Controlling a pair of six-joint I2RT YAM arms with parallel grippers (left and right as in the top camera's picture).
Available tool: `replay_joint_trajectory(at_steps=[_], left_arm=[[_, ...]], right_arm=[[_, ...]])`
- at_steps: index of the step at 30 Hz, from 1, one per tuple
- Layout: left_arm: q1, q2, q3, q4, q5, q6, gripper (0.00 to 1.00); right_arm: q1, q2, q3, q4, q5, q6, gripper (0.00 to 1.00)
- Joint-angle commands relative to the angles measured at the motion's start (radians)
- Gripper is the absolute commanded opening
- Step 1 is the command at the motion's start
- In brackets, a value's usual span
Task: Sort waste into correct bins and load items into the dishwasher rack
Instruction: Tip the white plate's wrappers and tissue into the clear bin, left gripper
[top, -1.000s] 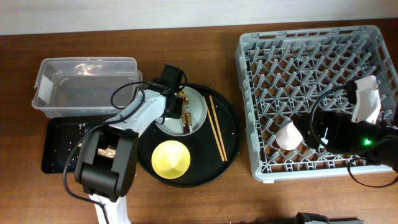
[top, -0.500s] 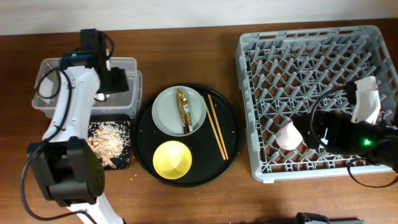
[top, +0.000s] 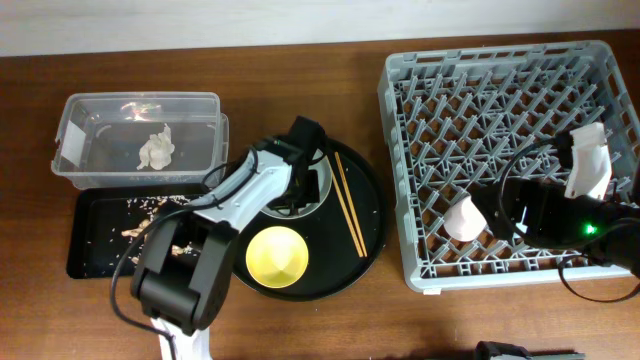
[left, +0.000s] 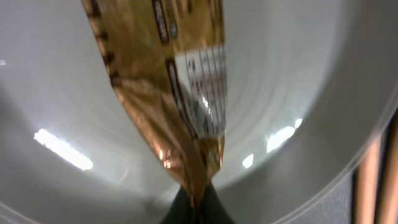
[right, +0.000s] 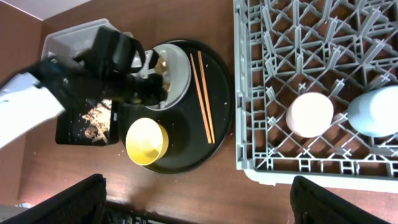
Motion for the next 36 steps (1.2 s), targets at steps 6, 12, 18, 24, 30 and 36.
replay_joint_trajectory(at_steps=[6, 12, 18, 24, 30, 36], left_arm=[[0.489, -0.195, 0.223, -0.106, -0.145, 0.025, 0.00], [0.572, -0.131, 0.290, -0.086, 0.027, 0.105, 0.80], [0.530, -0.615, 0.433, -0.500, 0.084, 0.426, 0.79], [0.525, -0.977, 0.433, -0.610, 0.083, 0.426, 0.99], [0.525, -0.998, 0.433, -0.620, 0.083, 0.426, 0.99], [0.505, -1.025, 0.433, -0.645, 0.070, 0.437, 0.99]], right_arm=[[0.006, -0.003, 0.004, -0.001, -0.013, -0.004, 0.94], [0.006, -0.003, 0.004, -0.001, -0.013, -0.004, 0.94], [0.006, -0.004, 0.004, 0.002, -0.012, -0.004, 0.95], [0.006, 0.003, 0.004, -0.016, -0.012, -0.004, 0.99], [0.006, 0.003, 0.004, -0.016, -0.012, -0.004, 0.99], [0.006, 0.003, 0.004, -0.016, -0.012, -0.004, 0.98]])
